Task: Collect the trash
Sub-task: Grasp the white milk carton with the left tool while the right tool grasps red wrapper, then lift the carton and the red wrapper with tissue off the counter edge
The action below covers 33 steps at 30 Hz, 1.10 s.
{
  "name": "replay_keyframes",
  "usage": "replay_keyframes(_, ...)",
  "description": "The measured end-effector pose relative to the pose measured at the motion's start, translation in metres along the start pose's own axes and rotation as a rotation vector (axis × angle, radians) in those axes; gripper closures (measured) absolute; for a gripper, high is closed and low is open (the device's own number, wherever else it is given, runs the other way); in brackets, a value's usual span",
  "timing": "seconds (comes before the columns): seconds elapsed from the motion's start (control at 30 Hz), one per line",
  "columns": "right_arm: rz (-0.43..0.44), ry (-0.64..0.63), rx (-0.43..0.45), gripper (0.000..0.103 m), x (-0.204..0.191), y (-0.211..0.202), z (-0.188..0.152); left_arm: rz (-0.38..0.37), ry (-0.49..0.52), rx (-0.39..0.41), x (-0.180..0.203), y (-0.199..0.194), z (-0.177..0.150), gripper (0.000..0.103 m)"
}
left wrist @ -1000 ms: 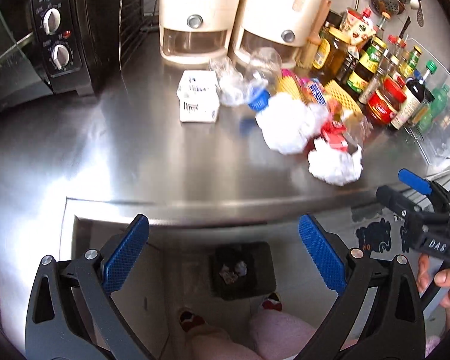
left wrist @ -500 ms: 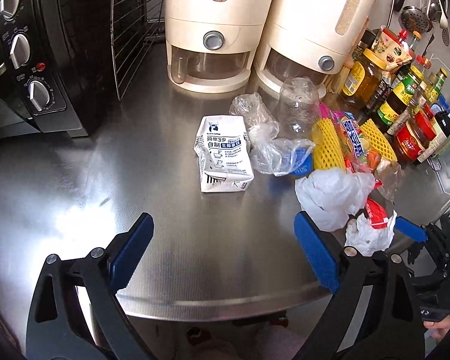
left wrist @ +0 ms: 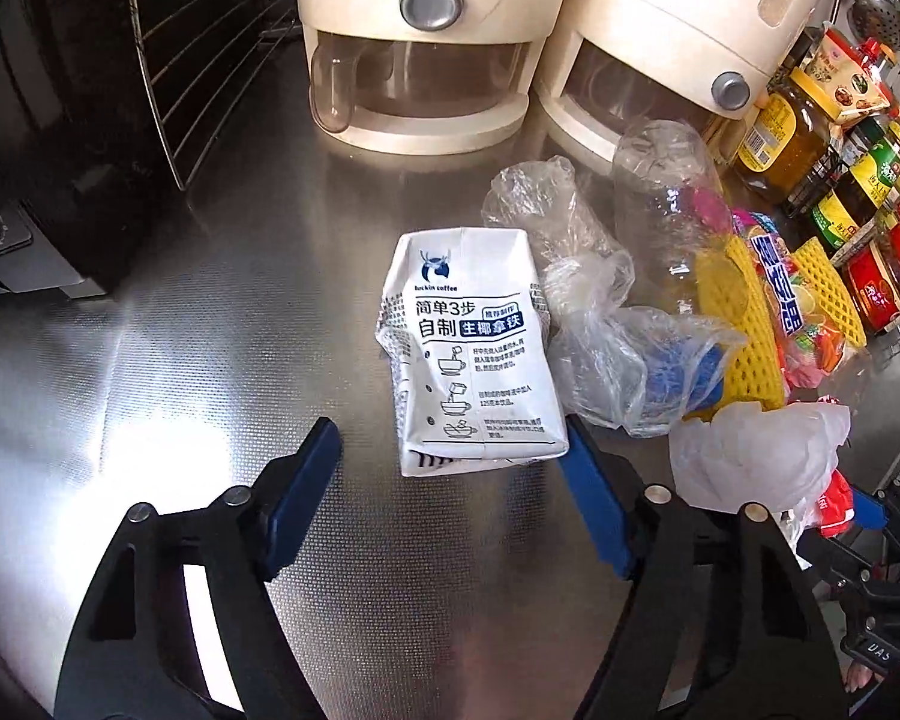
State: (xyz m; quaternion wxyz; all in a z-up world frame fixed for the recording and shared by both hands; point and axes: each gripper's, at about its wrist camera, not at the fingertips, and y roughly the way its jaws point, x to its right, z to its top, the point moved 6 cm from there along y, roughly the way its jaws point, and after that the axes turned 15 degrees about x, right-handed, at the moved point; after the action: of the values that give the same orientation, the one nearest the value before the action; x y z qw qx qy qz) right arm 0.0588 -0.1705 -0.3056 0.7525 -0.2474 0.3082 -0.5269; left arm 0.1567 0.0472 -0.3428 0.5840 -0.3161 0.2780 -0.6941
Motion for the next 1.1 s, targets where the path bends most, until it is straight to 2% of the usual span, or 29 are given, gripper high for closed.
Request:
replay_keyframes(0.07, 0.014, 0.008, -0.004, 0.063, -0.001, 0.001, 0.000, -0.002, 0.013, -0.002, 0.002, 0.001, 0.000, 0.041)
replay_keyframes(0.13, 0.033, 0.026, -0.006, 0.078, -0.001, 0.000, 0.000, -0.005, 0.015, 0.001, 0.002, 0.000, 0.001, 0.053)
replay_keyframes(0.2, 0.051, 0.045, -0.012, 0.090, -0.002, 0.000, 0.002, -0.014, 0.000, -0.010, 0.002, -0.001, 0.002, 0.054)
replay_keyframes(0.57, 0.097, 0.034, -0.012, 0.094, -0.011, -0.021, 0.007, -0.009, -0.004, 0.064, 0.005, -0.050, 0.001, 0.057)
replay_keyframes(1.1, 0.129, 0.015, 0.014, 0.094, -0.031, -0.070, -0.042, -0.011, 0.006, 0.133, 0.034, -0.141, -0.053, 0.058)
